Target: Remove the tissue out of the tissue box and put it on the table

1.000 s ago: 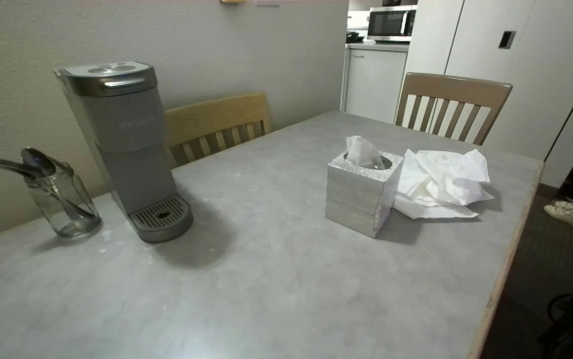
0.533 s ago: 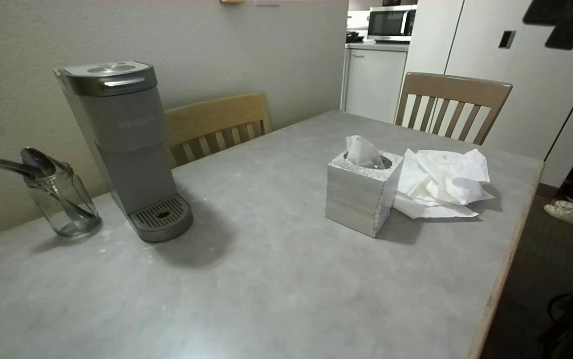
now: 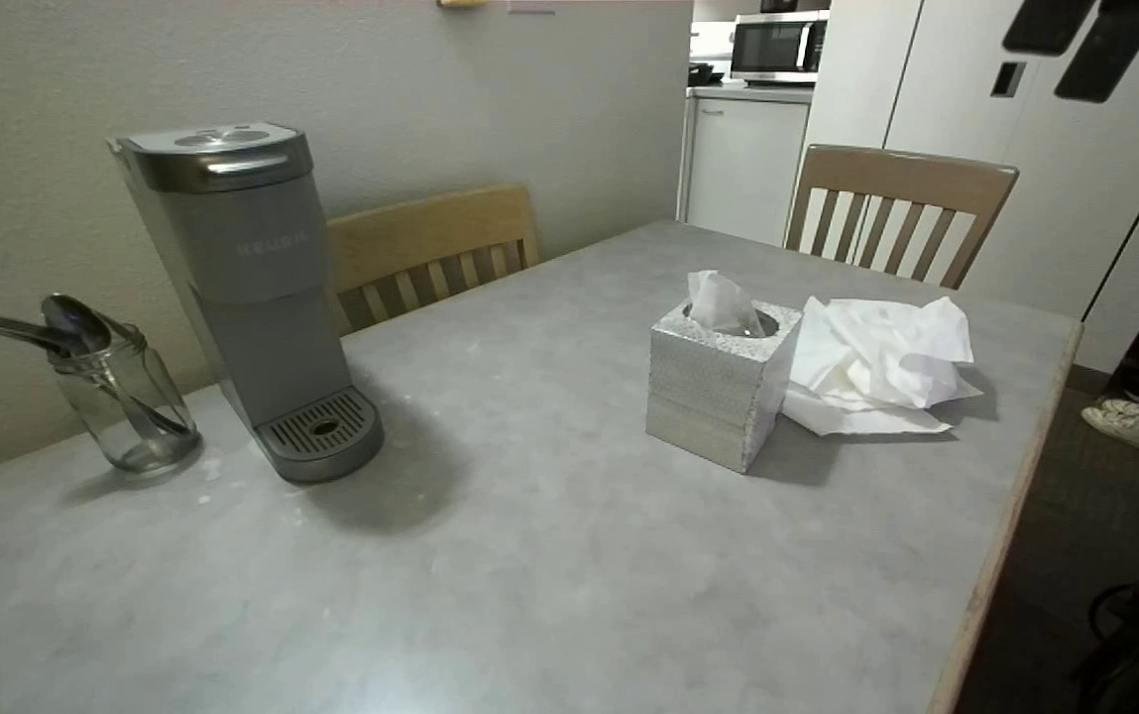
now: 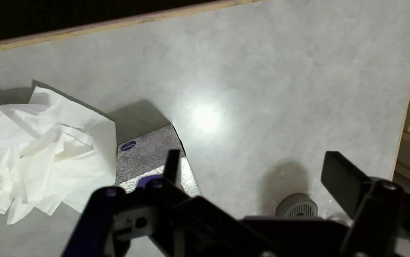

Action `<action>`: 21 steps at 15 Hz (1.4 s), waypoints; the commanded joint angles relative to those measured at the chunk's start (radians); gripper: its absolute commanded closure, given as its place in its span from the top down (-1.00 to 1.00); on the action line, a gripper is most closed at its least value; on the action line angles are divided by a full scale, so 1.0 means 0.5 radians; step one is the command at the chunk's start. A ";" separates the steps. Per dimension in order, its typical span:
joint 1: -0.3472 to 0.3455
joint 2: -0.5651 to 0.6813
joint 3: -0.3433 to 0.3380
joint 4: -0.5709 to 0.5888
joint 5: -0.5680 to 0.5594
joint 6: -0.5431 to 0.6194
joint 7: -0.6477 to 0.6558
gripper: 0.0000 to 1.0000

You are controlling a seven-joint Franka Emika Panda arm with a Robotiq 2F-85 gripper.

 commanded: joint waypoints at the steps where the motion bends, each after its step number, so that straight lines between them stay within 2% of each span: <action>1: -0.017 0.000 0.014 0.005 0.009 -0.009 -0.008 1.00; 4: -0.017 0.000 0.015 0.005 0.009 -0.009 -0.008 1.00; 10: -0.016 0.070 0.044 0.029 0.004 0.170 -0.002 1.00; 16: -0.044 0.293 -0.022 0.206 -0.098 0.352 -0.115 1.00; 21: -0.045 0.576 -0.102 0.415 -0.102 0.406 -0.265 1.00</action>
